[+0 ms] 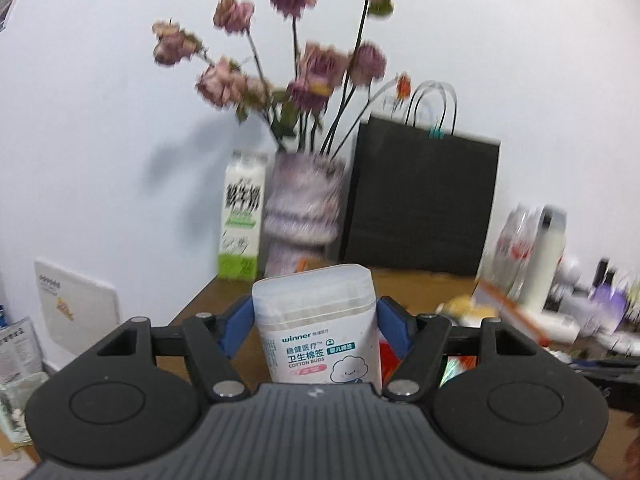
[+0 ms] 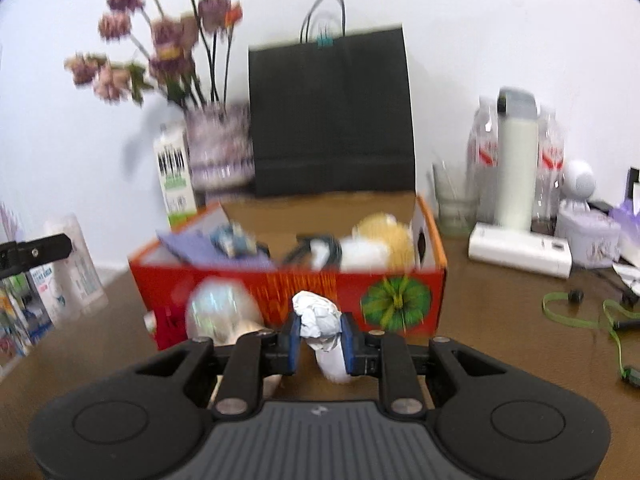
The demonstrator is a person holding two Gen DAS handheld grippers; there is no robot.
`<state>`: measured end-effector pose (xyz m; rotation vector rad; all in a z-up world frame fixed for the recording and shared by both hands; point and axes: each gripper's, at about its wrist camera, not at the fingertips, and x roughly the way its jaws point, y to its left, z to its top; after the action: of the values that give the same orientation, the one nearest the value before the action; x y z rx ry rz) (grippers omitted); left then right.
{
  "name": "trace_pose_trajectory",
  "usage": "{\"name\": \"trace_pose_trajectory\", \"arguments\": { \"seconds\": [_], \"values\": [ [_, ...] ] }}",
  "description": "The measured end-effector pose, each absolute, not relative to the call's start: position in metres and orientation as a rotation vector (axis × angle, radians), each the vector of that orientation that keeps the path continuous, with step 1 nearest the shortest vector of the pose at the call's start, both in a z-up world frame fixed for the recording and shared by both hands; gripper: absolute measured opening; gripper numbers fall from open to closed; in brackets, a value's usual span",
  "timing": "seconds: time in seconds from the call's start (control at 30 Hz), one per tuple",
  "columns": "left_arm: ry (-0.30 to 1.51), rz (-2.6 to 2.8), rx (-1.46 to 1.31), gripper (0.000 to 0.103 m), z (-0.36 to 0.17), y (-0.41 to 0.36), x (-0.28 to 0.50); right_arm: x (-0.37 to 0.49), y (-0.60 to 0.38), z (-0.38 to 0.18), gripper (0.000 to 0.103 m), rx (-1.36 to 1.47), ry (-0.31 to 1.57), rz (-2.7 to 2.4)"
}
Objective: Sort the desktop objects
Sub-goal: 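Carry the cotton-bud box and tissue into the cardboard box and release both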
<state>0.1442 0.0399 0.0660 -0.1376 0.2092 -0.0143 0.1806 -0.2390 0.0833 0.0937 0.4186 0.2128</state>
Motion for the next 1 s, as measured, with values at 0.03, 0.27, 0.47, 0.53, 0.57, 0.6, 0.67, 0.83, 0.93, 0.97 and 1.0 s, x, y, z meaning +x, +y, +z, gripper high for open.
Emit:
{"name": "trace_pose_trajectory", "arguments": {
  "seconds": [0.03,0.27,0.47,0.53,0.57,0.6,0.67,0.83,0.93,0.97,1.0],
  "values": [
    [0.199,-0.02,-0.151,0.069,0.073,0.038,0.147,0.183,-0.239,0.088,0.02,0.1,0.408,0.214],
    [0.146,-0.059,-0.227,0.069,0.098,0.011,0.193,0.226,-0.24,0.109,0.02,0.19,0.372,0.232],
    [0.22,-0.098,-0.259,0.069,0.081,-0.01,0.251,0.285,-0.23,0.101,0.02,0.195,0.389,0.236],
    [0.258,-0.104,-0.244,0.069,0.073,-0.014,0.273,0.303,-0.224,0.094,0.02,0.183,0.407,0.24],
    [0.271,-0.103,-0.241,0.069,0.07,-0.015,0.282,0.312,-0.221,0.091,0.02,0.172,0.415,0.241],
    [0.284,-0.101,-0.238,0.069,0.066,-0.016,0.292,0.323,-0.218,0.088,0.02,0.158,0.422,0.243],
    [0.303,-0.096,-0.234,0.069,0.06,-0.016,0.308,0.338,-0.212,0.083,0.02,0.131,0.428,0.242],
    [0.331,-0.089,-0.215,0.069,0.045,-0.015,0.334,0.36,-0.205,0.072,0.02,0.078,0.441,0.238],
    [0.336,-0.091,-0.204,0.069,0.042,-0.014,0.338,0.364,-0.205,0.068,0.02,0.067,0.454,0.235],
    [0.338,-0.089,-0.203,0.069,0.041,-0.014,0.338,0.365,-0.205,0.067,0.02,0.064,0.454,0.234],
    [0.341,-0.087,-0.203,0.069,0.041,-0.013,0.339,0.364,-0.205,0.067,0.022,0.062,0.452,0.233]
  ]
}}
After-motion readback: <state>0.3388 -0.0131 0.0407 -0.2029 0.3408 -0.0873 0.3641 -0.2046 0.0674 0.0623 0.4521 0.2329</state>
